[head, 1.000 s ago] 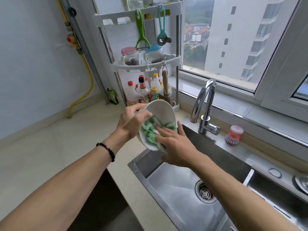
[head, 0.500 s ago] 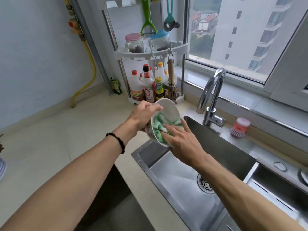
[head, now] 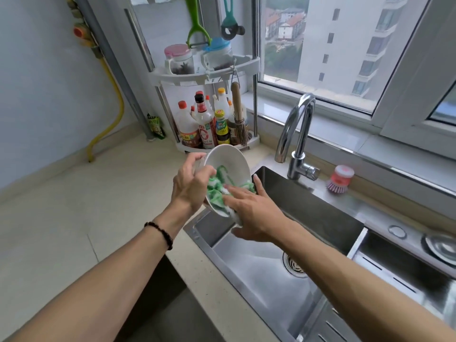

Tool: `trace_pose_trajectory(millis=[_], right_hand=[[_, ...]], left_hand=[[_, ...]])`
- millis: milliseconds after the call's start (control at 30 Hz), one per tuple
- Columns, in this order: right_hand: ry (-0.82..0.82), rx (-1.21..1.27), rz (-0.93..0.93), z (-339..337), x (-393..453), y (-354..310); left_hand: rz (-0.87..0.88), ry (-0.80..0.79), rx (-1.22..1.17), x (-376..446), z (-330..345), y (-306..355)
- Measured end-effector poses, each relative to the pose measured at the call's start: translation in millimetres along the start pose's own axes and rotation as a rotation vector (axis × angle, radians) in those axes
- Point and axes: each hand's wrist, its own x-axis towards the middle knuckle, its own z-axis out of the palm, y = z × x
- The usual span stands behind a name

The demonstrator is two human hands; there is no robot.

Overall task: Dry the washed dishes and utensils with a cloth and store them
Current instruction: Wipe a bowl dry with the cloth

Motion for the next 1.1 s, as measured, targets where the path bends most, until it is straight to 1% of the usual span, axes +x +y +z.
trace_pose_trajectory(millis=[33, 100, 133, 167, 200, 267, 300, 333, 400, 467, 500, 533, 600, 633, 667, 733, 767, 800, 833, 867, 900, 933, 1100], right_hand=[[-0.028, 0.048, 0.017, -3, 3, -7], [-0.058, 0.346, 0.057, -12, 5, -27], [-0.082, 0.483, 0.054, -16, 5, -34], [-0.114, 0.522, 0.041, -17, 2, -37], [-0.146, 0.449, 0.027, -15, 1, -33], [-0.188, 0.127, 0.01, -10, 2, -16], [-0.195, 0.035, 0.024, -7, 3, -10], [-0.178, 0.038, 0.041, -8, 5, -11], [-0.127, 0.293, 0.055, -11, 5, -26], [-0.118, 0.538, 0.041, -16, 2, -39], [-0.103, 0.523, 0.017, -15, 0, -37], [-0.085, 0.417, -0.001, -13, 0, -30], [-0.071, 0.122, -0.012, -8, 2, -14], [-0.064, 0.082, 0.023, -8, 4, -12], [-0.054, 0.134, 0.059, -9, 6, -18], [-0.029, 0.421, 0.089, -15, 5, -40], [-0.014, 0.539, 0.069, -17, 3, -47], [-0.002, 0.537, 0.037, -17, 2, -47], [0.006, 0.439, 0.012, -16, -1, -41], [0.028, 0.272, -0.012, -12, -2, -32], [0.058, 0.11, -0.026, -8, -2, -21], [0.111, 0.015, -0.037, -7, -2, -13], [0.284, -0.093, -0.07, 2, 10, -2]], left_hand=[[0.003, 0.041, -0.002, 1, 2, 2], [0.009, 0.103, -0.01, 3, 3, 4], [0.022, 0.105, 0.007, 3, 1, 4], [0.035, 0.081, 0.039, 4, -2, 3], [0.042, 0.046, 0.074, 3, -4, 2], [0.056, -0.009, 0.116, 0, -7, 3], [0.061, -0.013, 0.117, -1, -5, 3], [0.061, 0.006, 0.103, -1, -3, 4], [0.053, 0.062, 0.071, 0, -2, 7], [0.054, 0.065, 0.068, 3, -4, 8], [0.057, 0.031, 0.087, 5, -7, 7], [0.061, -0.013, 0.108, 5, -9, 7], [0.052, -0.069, 0.116, 8, -12, 8], [0.042, -0.063, 0.096, 8, -11, 8], [0.031, -0.034, 0.07, 9, -10, 7], [0.016, 0.02, 0.029, 10, -8, 8], [0.013, 0.019, 0.016, 12, -9, 8], [0.005, -0.007, 0.013, 14, -11, 7], [-0.012, -0.058, 0.012, 15, -14, 8], [-0.041, -0.119, 0.004, 15, -17, 9], [-0.082, -0.169, -0.014, 15, -20, 9], [-0.128, -0.201, -0.042, 16, -22, 9], [-0.333, -0.23, -0.161, 12, -21, 12]])
